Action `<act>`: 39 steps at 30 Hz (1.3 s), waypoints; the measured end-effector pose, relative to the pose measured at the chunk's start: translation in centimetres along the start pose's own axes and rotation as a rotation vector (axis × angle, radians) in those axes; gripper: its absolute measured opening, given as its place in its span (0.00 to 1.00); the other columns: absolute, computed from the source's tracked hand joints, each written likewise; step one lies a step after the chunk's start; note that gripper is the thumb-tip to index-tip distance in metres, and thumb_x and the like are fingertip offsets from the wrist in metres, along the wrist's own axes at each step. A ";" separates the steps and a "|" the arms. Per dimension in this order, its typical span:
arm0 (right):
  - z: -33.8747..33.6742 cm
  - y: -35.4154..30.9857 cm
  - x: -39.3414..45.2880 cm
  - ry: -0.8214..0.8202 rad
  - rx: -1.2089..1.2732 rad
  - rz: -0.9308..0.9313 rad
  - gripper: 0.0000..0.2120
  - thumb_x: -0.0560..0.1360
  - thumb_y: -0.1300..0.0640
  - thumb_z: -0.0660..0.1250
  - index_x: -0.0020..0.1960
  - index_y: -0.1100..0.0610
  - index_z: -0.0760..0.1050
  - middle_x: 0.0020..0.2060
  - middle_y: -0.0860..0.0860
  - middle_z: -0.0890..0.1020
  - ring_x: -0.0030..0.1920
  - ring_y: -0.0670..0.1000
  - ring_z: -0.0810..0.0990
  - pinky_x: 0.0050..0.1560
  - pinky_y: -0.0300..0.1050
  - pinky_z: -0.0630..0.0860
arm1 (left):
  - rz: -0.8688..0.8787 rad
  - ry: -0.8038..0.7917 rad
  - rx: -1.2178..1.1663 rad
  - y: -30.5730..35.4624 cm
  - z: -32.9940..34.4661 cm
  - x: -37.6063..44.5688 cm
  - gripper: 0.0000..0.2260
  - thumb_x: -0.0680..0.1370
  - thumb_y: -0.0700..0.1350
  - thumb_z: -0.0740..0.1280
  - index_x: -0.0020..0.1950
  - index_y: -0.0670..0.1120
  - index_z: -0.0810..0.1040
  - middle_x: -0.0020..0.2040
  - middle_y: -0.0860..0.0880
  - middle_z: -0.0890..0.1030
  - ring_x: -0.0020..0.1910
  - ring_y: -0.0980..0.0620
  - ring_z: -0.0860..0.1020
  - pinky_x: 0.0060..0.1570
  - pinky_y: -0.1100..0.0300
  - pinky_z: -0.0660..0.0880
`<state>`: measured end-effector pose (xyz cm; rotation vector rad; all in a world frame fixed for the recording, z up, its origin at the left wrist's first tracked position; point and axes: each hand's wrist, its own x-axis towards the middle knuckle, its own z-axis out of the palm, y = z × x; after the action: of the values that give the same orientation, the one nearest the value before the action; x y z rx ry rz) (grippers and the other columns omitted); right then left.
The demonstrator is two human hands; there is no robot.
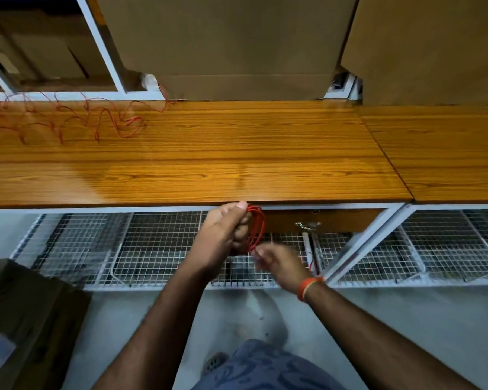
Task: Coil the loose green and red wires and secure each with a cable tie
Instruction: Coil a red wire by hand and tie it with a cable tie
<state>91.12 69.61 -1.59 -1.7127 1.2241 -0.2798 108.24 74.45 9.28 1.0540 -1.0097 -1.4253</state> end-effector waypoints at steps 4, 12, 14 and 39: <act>-0.1 3.4 -0.7 -0.610 -0.527 0.310 0.14 0.80 0.66 0.64 0.65 0.68 0.76 0.47 0.57 0.84 0.42 0.52 0.85 0.45 0.46 0.82 | -0.093 -0.003 0.219 -1.0 -0.6 -0.6 0.18 0.87 0.48 0.58 0.36 0.49 0.67 0.27 0.53 0.65 0.25 0.54 0.60 0.26 0.63 0.55; -0.5 6.6 0.6 -0.184 -0.391 0.180 0.14 0.83 0.54 0.64 0.40 0.52 0.77 0.40 0.51 0.81 0.47 0.55 0.81 0.50 0.46 0.76 | -0.090 0.080 -0.039 -1.5 -1.3 -0.1 0.16 0.87 0.49 0.57 0.39 0.49 0.67 0.28 0.53 0.62 0.26 0.56 0.55 0.27 0.64 0.52; -0.5 7.3 0.5 -0.151 -0.408 0.204 0.13 0.82 0.55 0.67 0.39 0.54 0.78 0.43 0.51 0.82 0.50 0.53 0.81 0.49 0.41 0.73 | -0.084 0.088 -0.130 -1.6 -1.7 0.0 0.16 0.86 0.48 0.57 0.39 0.48 0.67 0.27 0.53 0.60 0.24 0.57 0.54 0.26 0.65 0.51; 0.3 -4.6 -1.5 0.479 0.345 -0.298 0.19 0.82 0.37 0.56 0.49 0.49 0.76 0.40 0.46 0.81 0.41 0.44 0.80 0.42 0.48 0.76 | -0.122 0.095 -0.549 -4.2 1.8 0.3 0.16 0.83 0.54 0.56 0.42 0.45 0.71 0.23 0.54 0.60 0.19 0.60 0.57 0.20 0.65 0.53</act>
<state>93.37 71.05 2.48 -1.5622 1.1603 -1.0679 105.42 74.60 5.69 0.7728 -0.4458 -1.6109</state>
